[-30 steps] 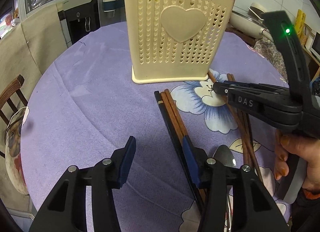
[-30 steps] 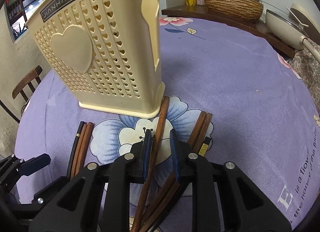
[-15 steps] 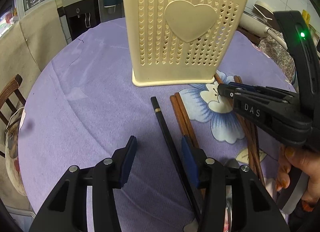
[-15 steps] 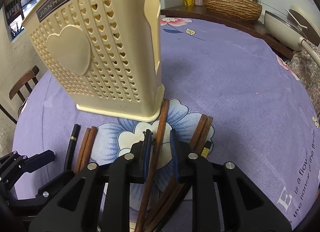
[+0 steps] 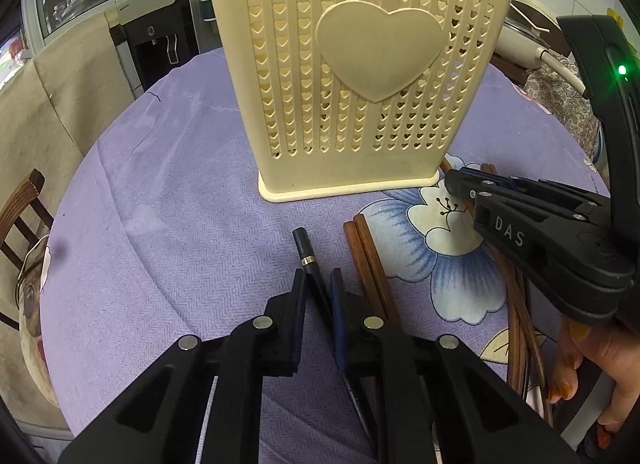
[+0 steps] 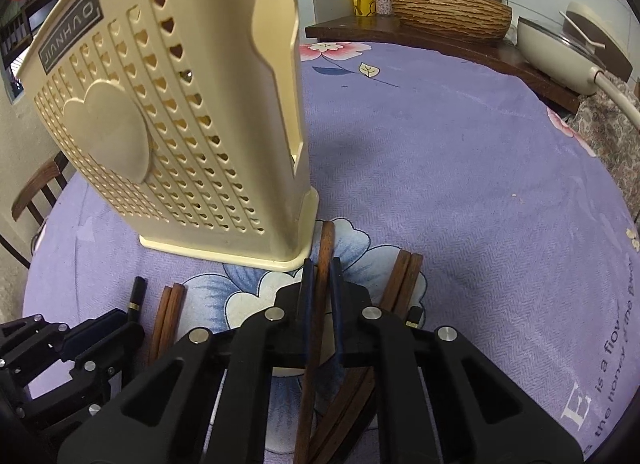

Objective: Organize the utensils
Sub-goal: 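Lift the chopsticks and carry them above the cream holder with both tools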

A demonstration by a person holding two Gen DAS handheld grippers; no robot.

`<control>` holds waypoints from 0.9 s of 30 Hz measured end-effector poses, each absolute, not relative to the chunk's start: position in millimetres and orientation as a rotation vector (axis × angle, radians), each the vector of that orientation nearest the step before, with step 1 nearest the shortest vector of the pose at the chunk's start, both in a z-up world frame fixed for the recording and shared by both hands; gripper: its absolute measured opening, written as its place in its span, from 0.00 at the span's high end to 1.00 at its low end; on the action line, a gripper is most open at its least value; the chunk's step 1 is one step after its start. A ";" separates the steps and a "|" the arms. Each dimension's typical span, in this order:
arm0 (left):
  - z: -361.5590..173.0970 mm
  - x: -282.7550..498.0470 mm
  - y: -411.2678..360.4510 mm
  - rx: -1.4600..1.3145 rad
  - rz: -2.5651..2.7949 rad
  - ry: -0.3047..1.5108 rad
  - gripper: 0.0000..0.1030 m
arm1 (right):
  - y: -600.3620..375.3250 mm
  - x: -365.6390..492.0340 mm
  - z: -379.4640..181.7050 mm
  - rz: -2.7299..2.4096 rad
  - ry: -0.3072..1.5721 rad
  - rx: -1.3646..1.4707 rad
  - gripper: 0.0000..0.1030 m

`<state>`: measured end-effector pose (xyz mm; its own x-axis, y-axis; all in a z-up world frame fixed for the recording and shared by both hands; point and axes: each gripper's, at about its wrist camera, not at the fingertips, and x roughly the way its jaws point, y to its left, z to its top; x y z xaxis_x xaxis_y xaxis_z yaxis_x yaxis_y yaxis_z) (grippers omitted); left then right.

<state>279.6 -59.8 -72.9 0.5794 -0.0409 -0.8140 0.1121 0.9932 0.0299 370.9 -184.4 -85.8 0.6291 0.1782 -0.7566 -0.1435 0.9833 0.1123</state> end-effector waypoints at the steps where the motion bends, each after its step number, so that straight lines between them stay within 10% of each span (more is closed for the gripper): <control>1: -73.0 279.5 -60.1 0.082 -0.090 0.947 0.89 | -186.1 371.3 -85.7 0.196 0.877 0.059 0.92; 27: 21.3 216.2 -24.2 -0.065 -0.190 0.680 0.93 | -248.1 292.7 -4.7 0.493 0.700 0.286 0.93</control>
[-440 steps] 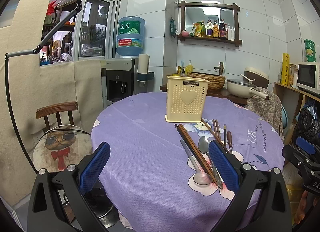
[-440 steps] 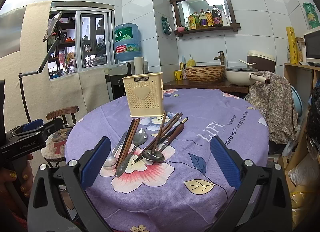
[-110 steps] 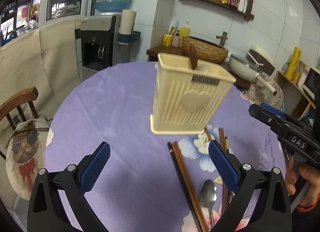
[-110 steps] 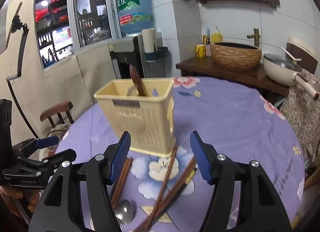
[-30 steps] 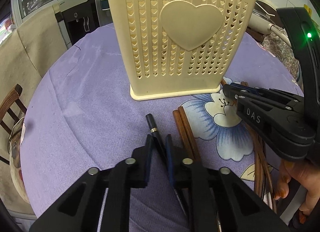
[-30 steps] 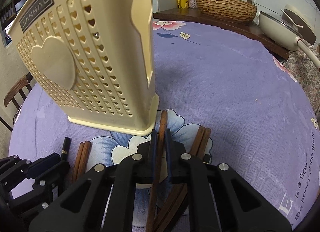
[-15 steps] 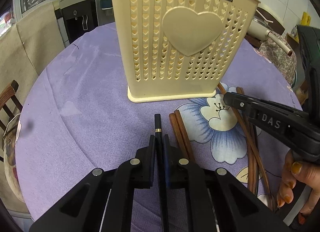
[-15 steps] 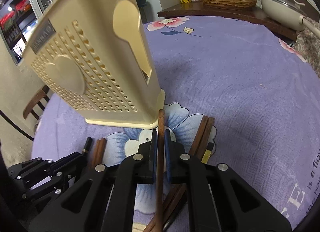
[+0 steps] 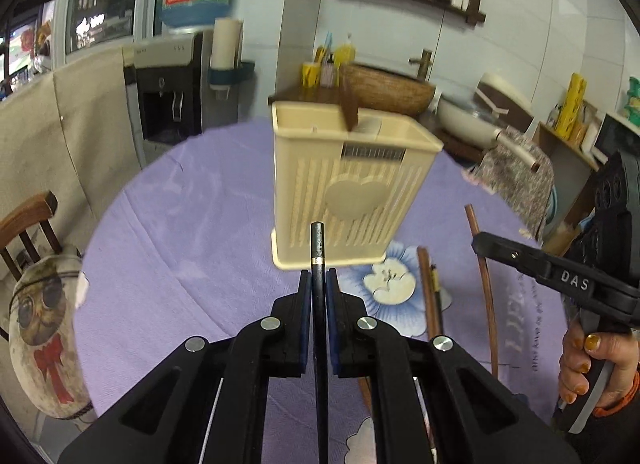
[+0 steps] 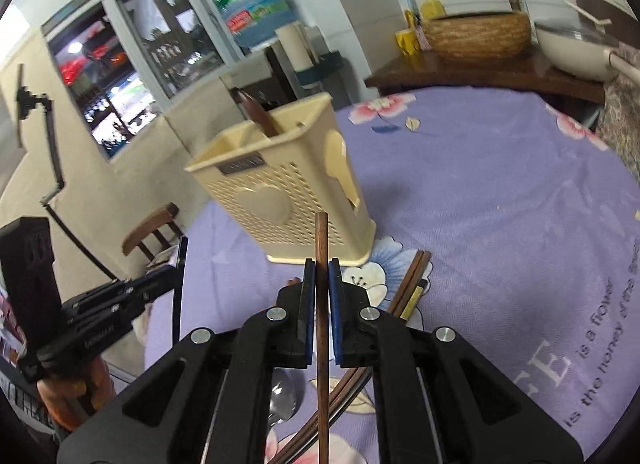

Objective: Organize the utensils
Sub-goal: 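Lift the chopsticks and carry them above the cream holder with both tools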

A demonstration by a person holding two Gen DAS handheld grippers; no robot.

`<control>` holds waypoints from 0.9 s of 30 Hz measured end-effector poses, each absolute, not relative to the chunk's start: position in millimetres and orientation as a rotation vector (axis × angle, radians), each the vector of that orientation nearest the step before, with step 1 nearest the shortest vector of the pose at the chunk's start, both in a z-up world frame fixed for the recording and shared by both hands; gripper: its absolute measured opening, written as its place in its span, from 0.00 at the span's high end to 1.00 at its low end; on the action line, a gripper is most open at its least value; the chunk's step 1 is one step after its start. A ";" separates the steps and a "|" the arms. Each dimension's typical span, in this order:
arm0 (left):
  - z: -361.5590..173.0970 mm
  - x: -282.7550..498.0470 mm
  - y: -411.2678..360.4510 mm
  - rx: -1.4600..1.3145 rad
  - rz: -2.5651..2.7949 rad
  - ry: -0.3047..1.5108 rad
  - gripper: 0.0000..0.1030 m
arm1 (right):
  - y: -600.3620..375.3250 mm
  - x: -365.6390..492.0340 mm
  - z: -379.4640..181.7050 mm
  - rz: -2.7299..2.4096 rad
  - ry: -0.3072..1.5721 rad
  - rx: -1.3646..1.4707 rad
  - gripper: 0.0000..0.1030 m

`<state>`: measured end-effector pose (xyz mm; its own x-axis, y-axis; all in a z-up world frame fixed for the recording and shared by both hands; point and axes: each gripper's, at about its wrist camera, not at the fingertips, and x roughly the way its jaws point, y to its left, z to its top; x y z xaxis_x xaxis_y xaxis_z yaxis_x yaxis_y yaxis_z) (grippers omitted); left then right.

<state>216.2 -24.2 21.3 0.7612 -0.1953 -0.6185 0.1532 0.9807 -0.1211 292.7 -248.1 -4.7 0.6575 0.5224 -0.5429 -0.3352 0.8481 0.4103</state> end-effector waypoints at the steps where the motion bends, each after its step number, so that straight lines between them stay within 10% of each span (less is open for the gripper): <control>1: 28.8 211.3 -22.5 -0.067 -0.194 0.660 0.93 | -250.1 285.1 2.9 0.507 0.683 0.283 0.93; 27: 83.6 173.9 -7.1 -0.096 -0.263 0.522 0.93 | -254.9 204.5 89.1 0.616 0.500 0.142 0.93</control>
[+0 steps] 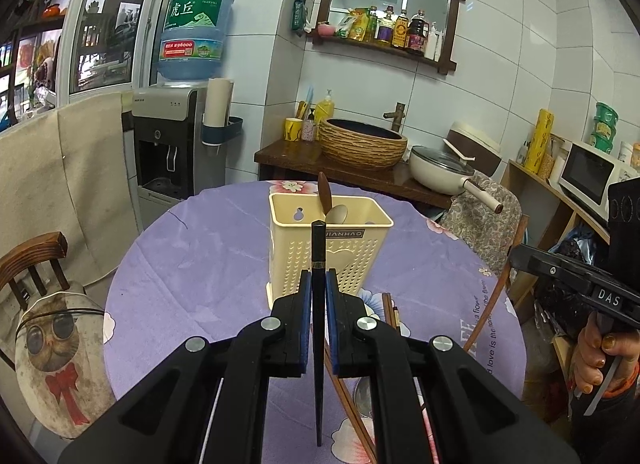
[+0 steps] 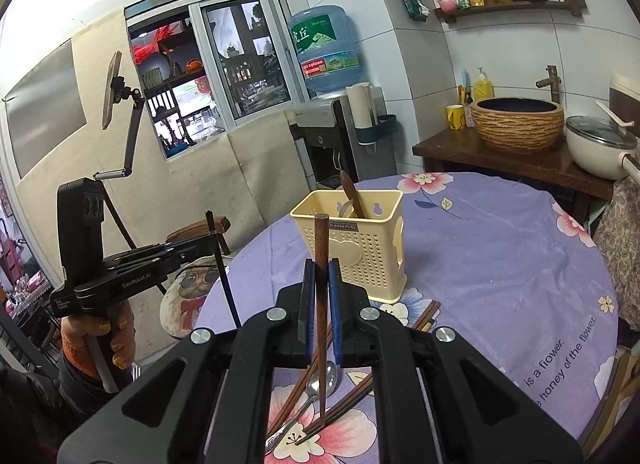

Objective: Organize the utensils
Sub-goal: 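Lift the chopsticks and carry them above the cream holder with both tools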

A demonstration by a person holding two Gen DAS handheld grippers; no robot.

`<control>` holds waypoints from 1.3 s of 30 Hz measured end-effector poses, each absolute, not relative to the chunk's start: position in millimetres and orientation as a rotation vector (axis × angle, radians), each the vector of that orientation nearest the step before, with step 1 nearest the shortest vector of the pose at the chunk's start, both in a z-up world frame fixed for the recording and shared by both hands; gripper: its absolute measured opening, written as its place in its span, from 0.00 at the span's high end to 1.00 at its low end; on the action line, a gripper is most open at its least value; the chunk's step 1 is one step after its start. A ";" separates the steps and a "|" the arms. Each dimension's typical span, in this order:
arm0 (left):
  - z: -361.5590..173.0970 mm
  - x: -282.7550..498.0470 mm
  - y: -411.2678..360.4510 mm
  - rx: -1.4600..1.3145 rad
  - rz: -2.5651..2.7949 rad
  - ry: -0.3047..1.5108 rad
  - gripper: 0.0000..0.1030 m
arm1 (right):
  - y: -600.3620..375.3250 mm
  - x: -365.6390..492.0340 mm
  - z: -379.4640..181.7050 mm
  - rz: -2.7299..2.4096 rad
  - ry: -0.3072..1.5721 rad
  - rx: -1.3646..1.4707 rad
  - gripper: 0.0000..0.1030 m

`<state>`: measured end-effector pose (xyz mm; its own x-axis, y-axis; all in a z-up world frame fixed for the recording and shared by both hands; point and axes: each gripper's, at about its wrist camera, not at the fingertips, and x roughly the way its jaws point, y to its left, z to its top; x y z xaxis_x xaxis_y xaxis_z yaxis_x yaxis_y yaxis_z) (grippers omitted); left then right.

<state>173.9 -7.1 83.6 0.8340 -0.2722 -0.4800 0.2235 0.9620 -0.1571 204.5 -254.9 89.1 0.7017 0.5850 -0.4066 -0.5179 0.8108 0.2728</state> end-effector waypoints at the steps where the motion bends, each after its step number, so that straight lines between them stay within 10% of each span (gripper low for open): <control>1: 85.1 173.5 -6.4 -0.099 -0.265 0.519 0.93 | -254.2 204.0 90.8 0.619 0.496 0.136 0.93; 39: 247.4 269.1 -11.0 -0.125 -0.257 0.341 0.93 | -221.1 321.5 242.8 0.496 0.290 0.115 0.93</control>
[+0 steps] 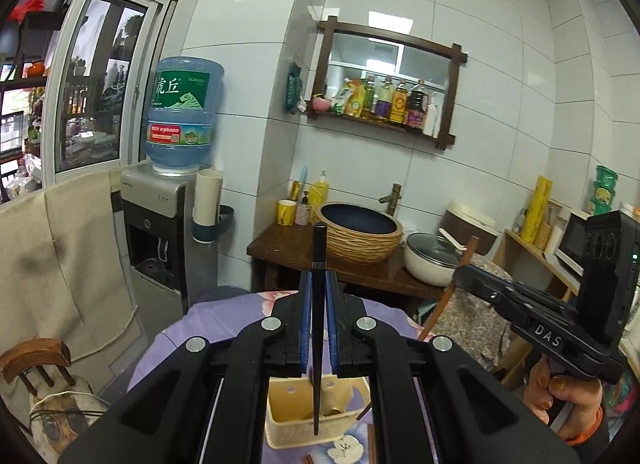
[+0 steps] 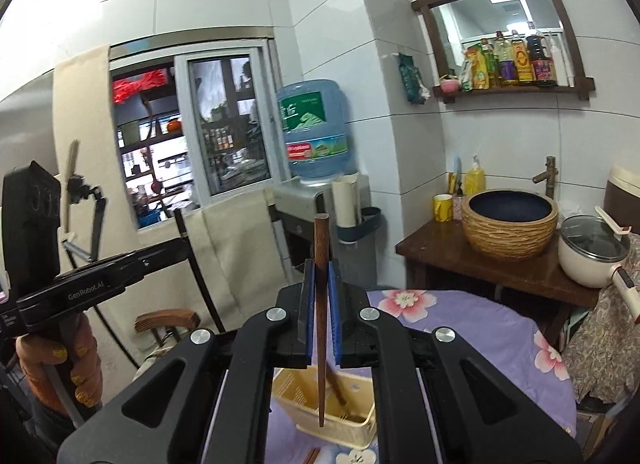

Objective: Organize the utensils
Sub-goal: 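Lift the chopsticks and carry them above the cream holder with both tools, then lower the wooden chopstick into the holder with the right tool while the left tool drops the black one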

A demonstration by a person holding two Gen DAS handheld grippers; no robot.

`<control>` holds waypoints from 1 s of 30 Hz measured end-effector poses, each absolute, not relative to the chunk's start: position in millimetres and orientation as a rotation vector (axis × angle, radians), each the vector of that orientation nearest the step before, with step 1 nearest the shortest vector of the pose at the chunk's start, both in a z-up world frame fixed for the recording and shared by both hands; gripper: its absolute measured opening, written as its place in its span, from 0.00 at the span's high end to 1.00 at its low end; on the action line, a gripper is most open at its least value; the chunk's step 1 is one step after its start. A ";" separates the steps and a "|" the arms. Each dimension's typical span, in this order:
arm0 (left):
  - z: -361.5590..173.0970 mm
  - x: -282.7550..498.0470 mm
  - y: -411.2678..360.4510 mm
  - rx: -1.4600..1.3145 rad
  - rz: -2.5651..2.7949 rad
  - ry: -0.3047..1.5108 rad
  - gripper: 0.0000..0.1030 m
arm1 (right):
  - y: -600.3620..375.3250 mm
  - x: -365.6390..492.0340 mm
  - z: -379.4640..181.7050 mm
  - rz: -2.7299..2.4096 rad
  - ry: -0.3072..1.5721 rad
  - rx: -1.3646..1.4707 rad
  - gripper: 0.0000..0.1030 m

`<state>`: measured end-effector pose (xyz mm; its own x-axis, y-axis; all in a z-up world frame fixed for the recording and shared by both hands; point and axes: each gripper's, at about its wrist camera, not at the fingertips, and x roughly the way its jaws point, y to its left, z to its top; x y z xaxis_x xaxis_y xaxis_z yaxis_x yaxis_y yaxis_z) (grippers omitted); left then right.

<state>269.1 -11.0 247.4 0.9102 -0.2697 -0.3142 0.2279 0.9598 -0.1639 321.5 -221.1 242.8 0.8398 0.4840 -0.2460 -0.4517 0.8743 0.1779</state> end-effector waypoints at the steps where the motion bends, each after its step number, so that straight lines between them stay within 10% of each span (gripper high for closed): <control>1: 245.1 275.6 -10.3 -0.126 -0.251 0.345 0.93 | -220.8 326.6 241.6 0.486 0.288 0.114 0.93; 25: 102.3 331.0 -18.0 -0.158 -0.212 0.543 0.92 | -211.4 384.5 111.5 0.410 0.451 0.120 0.93; 30: 102.4 313.2 -17.1 -0.154 -0.199 0.495 0.43 | -211.8 377.8 105.4 0.410 0.426 0.117 0.89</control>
<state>313.1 -17.1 102.4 0.8615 -0.2263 -0.4546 0.1522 0.9691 -0.1941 377.8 -211.8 105.4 0.8303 0.4097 -0.3778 -0.3615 0.9119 0.1944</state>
